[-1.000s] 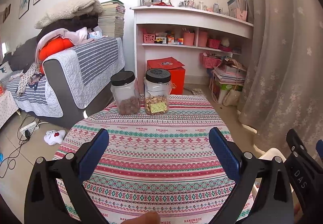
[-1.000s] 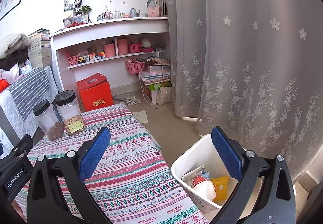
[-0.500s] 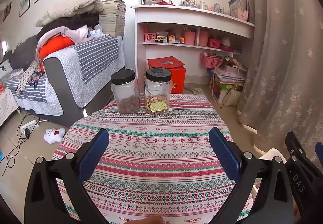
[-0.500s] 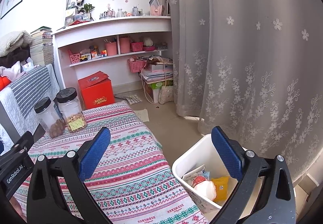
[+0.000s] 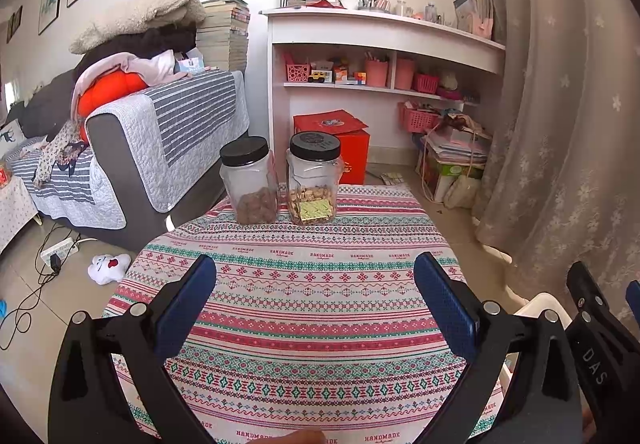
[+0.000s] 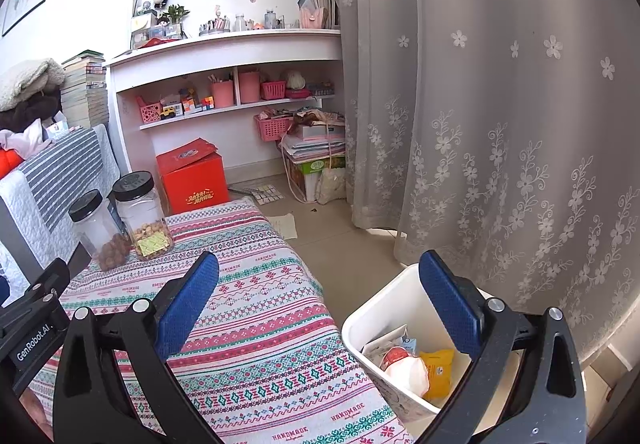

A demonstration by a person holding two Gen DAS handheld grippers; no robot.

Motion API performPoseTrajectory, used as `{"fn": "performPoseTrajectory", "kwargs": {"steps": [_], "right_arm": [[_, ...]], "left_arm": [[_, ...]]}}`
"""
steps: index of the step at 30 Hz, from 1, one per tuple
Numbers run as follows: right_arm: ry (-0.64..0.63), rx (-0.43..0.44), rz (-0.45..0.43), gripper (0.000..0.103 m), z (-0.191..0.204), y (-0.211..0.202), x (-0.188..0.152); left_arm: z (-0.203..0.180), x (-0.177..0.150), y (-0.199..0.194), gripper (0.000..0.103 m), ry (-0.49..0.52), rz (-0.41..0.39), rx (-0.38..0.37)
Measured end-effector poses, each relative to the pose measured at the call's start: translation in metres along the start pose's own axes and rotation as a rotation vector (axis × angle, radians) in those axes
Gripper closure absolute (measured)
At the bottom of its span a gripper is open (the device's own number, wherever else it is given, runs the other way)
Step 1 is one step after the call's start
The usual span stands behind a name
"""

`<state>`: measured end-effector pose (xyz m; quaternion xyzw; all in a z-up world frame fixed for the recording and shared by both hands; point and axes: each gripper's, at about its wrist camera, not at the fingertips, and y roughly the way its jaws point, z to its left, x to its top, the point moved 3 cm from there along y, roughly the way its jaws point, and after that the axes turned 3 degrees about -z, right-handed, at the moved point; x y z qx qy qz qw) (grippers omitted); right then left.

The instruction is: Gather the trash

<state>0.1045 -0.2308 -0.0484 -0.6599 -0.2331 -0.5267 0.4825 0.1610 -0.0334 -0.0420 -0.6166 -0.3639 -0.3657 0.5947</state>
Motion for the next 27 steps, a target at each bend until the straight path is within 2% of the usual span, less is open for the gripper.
{"fn": "performPoseTrajectory", "kwargs": {"steps": [27], "right_arm": [[-0.005, 0.003, 0.011, 0.007, 0.0027, 0.001, -0.0029]], "left_arm": [[-0.0015, -0.002, 0.0031, 0.007, 0.001, 0.019, -0.003]]}}
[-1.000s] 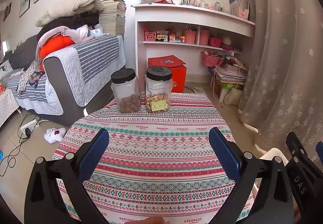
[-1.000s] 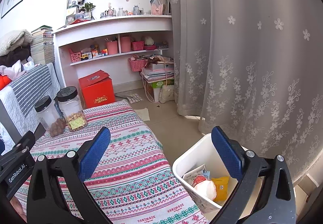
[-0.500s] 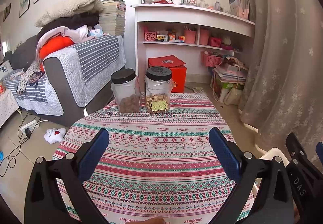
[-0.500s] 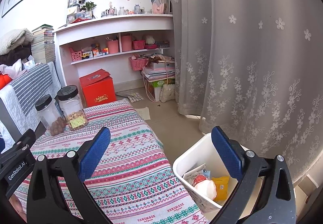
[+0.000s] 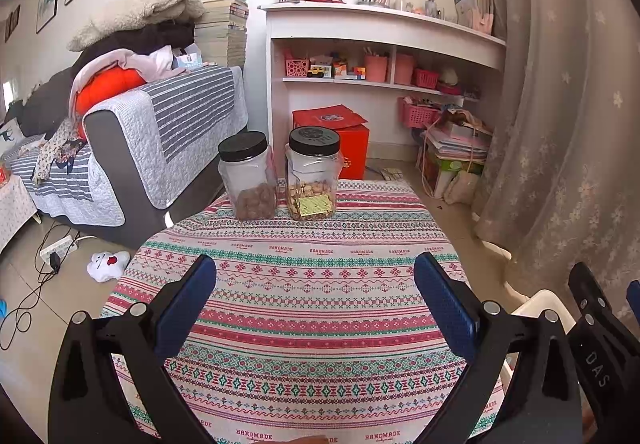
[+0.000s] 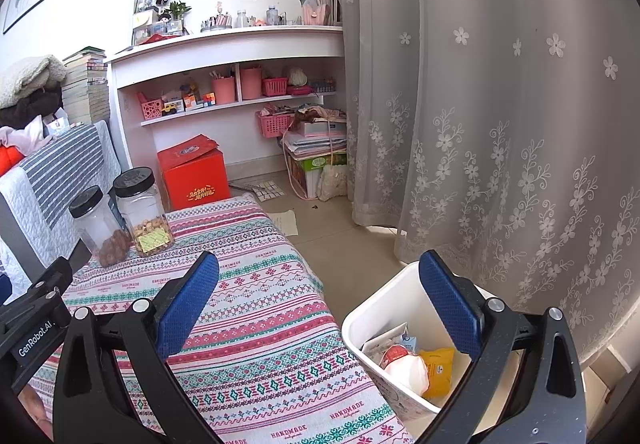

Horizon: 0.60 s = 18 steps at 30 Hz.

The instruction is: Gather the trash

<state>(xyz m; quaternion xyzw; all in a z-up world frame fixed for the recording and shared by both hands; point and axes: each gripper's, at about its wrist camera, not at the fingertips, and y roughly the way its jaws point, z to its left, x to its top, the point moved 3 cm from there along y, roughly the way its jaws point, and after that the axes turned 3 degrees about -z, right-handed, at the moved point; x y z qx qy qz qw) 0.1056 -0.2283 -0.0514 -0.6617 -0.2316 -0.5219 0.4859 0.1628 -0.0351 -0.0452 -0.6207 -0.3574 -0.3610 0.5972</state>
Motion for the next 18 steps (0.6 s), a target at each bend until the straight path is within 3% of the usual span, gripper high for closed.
{"fn": "performPoseTrajectory", "kwargs": {"steps": [18], "right_arm": [[-0.001, 0.011, 0.01, 0.007, 0.0007, 0.0014, -0.0029]], "left_arm": [[-0.0035, 0.0012, -0.0034, 0.007, 0.029, -0.019, -0.011]]}}
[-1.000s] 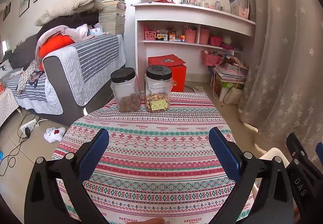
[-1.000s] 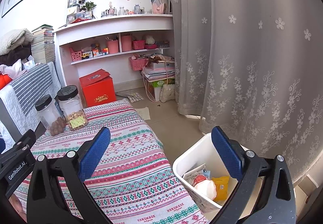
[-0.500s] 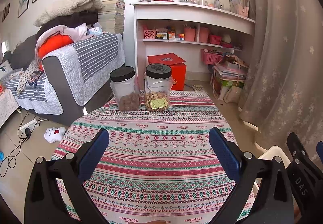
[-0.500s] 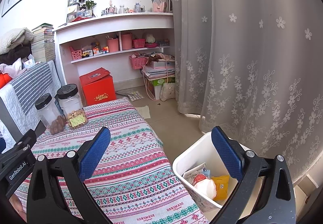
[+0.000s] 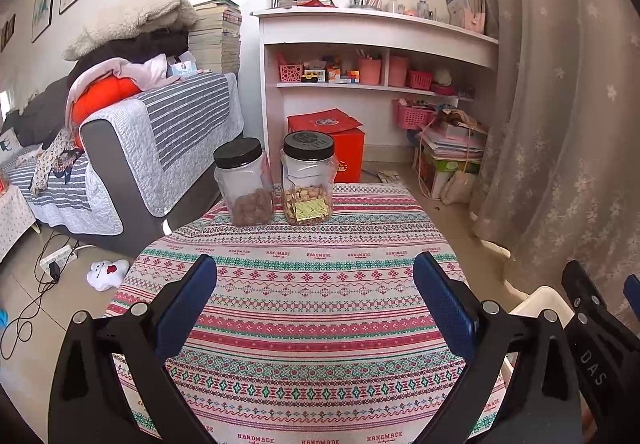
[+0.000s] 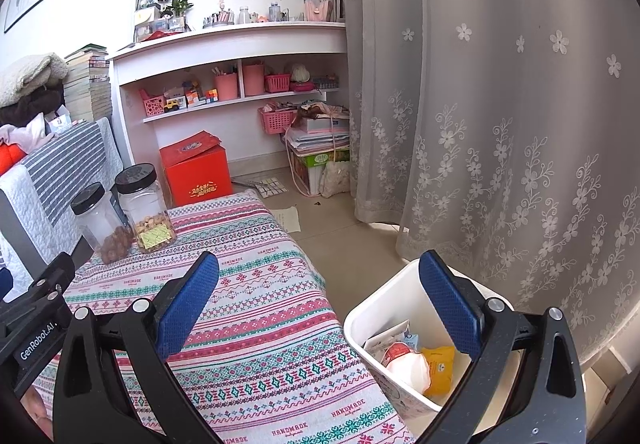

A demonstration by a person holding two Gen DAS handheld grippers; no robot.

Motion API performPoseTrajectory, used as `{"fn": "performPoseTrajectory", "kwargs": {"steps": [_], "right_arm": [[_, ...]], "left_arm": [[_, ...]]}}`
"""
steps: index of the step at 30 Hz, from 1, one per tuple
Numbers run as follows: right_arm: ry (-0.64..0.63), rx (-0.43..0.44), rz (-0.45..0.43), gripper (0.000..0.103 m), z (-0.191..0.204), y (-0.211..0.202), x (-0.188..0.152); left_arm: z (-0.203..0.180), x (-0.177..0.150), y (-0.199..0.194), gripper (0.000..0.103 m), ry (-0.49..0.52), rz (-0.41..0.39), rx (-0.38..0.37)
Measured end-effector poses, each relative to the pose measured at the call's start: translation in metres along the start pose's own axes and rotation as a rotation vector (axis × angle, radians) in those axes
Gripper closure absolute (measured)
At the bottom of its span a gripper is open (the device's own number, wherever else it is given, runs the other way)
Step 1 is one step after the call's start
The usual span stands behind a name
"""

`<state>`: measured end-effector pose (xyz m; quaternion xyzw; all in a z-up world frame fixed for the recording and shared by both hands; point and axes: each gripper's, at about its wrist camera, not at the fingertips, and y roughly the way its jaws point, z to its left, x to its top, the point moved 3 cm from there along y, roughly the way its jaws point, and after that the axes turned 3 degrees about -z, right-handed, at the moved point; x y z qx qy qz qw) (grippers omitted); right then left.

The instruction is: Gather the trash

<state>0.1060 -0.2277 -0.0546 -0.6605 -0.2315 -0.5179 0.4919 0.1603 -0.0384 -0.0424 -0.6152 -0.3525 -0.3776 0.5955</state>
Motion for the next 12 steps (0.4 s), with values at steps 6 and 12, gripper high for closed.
{"fn": "performPoseTrajectory", "kwargs": {"steps": [6, 12], "right_arm": [[0.001, 0.0, 0.0, 0.007, -0.0007, 0.0007, 0.0012], [0.002, -0.001, -0.001, 0.007, -0.0007, 0.0006, 0.0013]], "left_arm": [[-0.001, 0.0013, -0.0007, 0.008, -0.004, 0.005, -0.008], [0.0004, 0.0025, -0.0011, 0.007, -0.024, 0.013, -0.021]]}}
